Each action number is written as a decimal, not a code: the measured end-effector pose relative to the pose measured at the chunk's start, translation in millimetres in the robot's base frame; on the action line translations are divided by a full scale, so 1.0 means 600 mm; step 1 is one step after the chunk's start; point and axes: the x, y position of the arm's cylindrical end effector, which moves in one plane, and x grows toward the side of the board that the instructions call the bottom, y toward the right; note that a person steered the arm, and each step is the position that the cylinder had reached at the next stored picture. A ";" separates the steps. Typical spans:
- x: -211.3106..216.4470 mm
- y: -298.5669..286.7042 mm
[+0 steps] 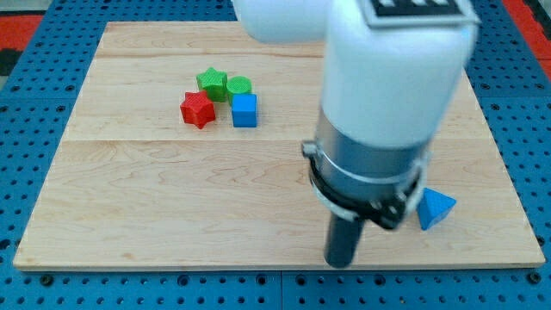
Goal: Slide the blue triangle up a bit
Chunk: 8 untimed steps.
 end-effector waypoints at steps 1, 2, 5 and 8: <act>0.002 0.038; -0.011 0.104; -0.013 0.136; -0.076 0.191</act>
